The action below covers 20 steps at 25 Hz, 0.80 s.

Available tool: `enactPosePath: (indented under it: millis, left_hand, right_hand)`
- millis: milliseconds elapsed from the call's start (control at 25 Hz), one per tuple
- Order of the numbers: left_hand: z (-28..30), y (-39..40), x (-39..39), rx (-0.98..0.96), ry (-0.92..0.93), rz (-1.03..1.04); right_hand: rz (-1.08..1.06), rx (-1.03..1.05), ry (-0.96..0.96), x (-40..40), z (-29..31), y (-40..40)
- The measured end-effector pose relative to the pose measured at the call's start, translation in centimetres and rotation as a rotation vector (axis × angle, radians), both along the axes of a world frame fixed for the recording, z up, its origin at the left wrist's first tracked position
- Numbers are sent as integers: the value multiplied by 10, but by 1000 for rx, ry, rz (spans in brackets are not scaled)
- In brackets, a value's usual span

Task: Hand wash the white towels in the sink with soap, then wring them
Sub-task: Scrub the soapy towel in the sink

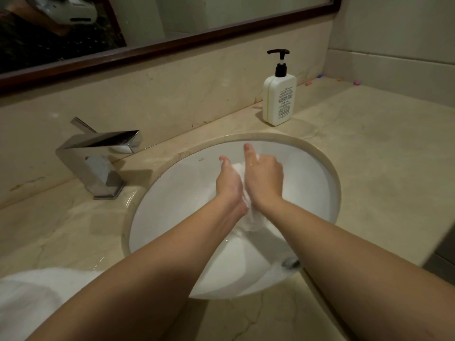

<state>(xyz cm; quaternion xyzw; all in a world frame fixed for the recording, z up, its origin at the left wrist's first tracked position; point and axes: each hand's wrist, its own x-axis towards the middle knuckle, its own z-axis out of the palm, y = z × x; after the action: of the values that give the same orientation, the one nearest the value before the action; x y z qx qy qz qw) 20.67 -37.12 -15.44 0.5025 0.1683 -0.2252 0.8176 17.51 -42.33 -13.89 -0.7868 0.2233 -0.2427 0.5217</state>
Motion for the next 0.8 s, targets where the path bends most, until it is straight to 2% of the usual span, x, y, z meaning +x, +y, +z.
enactPosePath:
  millis: [120,240,360,440,520,720,800]
  left_hand:
    - [-1,1,0,-62,-10,-26]
    - [-4,0,-3,0,-16,-116]
    - [-9,8,4,-2,-82,-47]
    - [-5,2,1,-31,-16,-82]
    - [1,-6,-7,-21,13,-165]
    - [8,17,7,312,-111,-58]
    - [15,30,12,392,-154,-136]
  right_hand:
    - [65,-17,22,-2,-2,0]
    - [-64,-33,31,-2,1,-8]
    - [90,-102,44,-4,-6,14]
    - [-6,-126,82,2,-6,2]
    - [-124,-46,129,6,-2,-25]
    - [87,99,32,-13,8,6]
    - [136,142,92,-19,14,14]
